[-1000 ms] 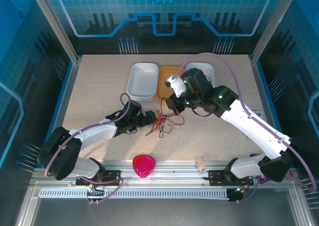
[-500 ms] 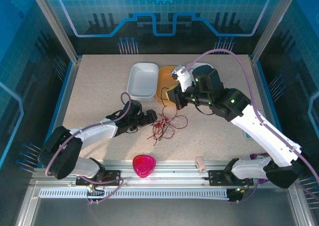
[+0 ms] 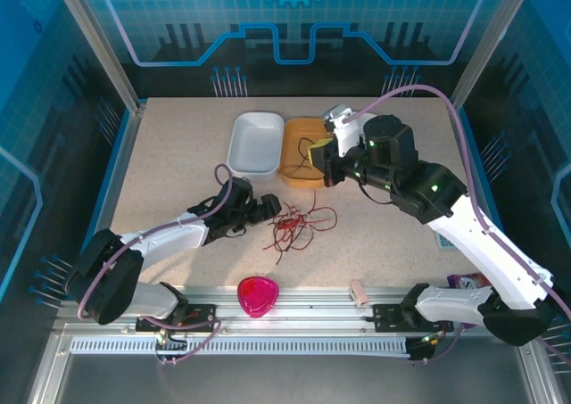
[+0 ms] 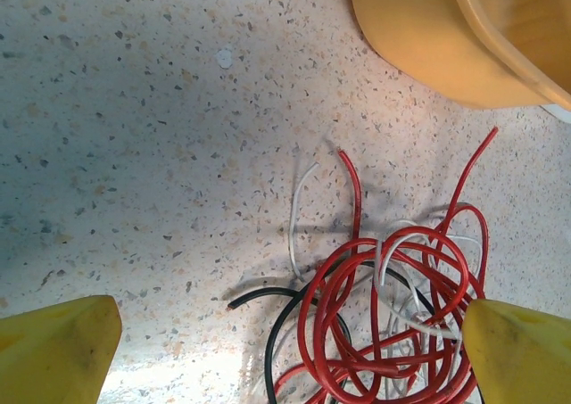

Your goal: Untangle the cables

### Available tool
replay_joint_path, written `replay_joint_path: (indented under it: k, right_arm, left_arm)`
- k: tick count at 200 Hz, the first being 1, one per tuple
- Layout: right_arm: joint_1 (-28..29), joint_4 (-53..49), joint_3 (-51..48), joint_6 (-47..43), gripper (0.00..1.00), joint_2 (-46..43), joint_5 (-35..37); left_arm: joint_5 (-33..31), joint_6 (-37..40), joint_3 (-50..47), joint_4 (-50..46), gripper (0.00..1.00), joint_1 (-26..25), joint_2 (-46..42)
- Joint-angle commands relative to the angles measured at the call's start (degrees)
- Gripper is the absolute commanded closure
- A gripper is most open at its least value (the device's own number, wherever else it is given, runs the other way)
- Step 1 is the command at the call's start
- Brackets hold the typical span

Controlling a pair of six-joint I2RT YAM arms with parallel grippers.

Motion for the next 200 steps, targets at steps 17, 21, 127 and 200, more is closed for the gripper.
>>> replay_joint_path:
  k: [17,21,127,200]
  right_arm:
    - [-1.0,2.7,2.3,-1.2,1.00,-1.9,3.4]
    - [-1.0,2.7,2.3,-1.2,1.00,-1.9,3.9]
    - [-9.7,0.5,3.4,3.1,1.00,1.3,8.3]
    - [-20.7,-3.4,7.5,6.4,1.00,10.5,10.1]
  left_arm:
    - [-1.5,0.2,0.2,-0.2,0.01,-0.4,-1.7]
    - [-1.6,0.2,0.2,-0.3,0.01,-0.4,-1.7]
    - [-2.2,0.5,0.4,-0.5,0.01,-0.4,-1.9]
    - [-3.0,0.9,0.6,-1.8,0.01,-0.4,-2.6]
